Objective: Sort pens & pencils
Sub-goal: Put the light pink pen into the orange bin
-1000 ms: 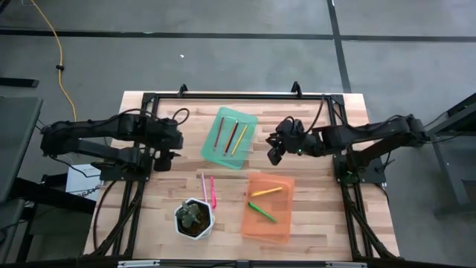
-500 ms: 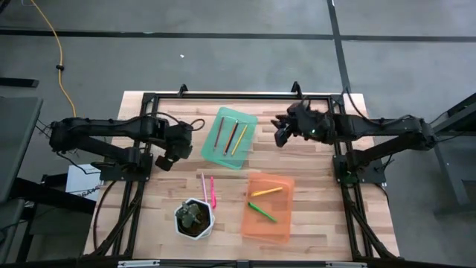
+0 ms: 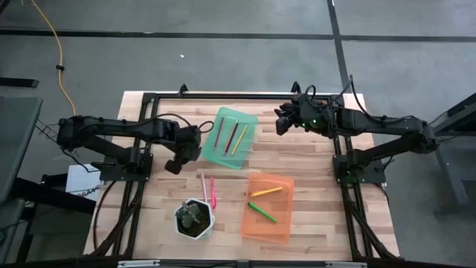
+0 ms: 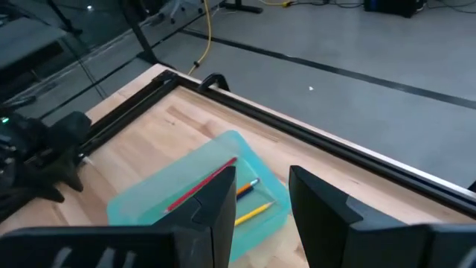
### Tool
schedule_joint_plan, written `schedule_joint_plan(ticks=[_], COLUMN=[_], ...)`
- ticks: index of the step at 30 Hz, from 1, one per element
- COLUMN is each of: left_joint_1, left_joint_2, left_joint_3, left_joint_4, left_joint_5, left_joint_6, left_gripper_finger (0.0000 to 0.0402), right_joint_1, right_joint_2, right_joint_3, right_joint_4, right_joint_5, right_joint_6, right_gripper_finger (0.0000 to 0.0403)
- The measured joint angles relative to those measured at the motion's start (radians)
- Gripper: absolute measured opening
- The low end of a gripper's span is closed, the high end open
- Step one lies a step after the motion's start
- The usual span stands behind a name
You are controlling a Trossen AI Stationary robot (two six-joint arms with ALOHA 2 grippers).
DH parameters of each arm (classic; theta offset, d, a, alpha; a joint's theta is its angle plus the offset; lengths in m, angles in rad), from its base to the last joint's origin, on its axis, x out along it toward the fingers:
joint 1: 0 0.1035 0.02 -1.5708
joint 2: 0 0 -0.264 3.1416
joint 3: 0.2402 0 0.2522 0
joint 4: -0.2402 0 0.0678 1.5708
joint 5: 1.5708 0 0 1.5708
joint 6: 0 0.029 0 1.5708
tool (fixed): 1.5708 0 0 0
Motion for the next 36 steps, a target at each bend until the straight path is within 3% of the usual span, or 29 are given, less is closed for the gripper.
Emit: schedule_joint_plan(ticks=[14, 26, 30, 36], left_joint_1=[0.001, -0.008, -0.053, -0.152], left_joint_2=[0.067, 0.071, 0.071, 0.082], left_joint_3=[0.0, 0.0, 0.0, 0.0], left_joint_4=[0.03, 0.088, 0.101, 0.114], left_joint_5=[0.025, 0.046, 0.011, -0.088], left_joint_6=[-0.616, -1.016, -1.198, -1.452], left_gripper_finger=[0.0138, 0.0138, 0.0138, 0.0138], right_joint_1=[-0.003, -0.015, -0.049, -0.109], right_joint_2=[0.0, 0.0, -0.005, -0.028], right_joint_3=[0.0, 0.0, 0.0, 0.0], right_joint_4=[-0.02, -0.008, 0.022, 0.045], right_joint_5=[0.0, -0.002, -0.012, -0.116], right_joint_6=[-0.018, -0.077, -0.137, -0.197], right_gripper_finger=[0.0118, 0.0117, 0.0117, 0.0117])
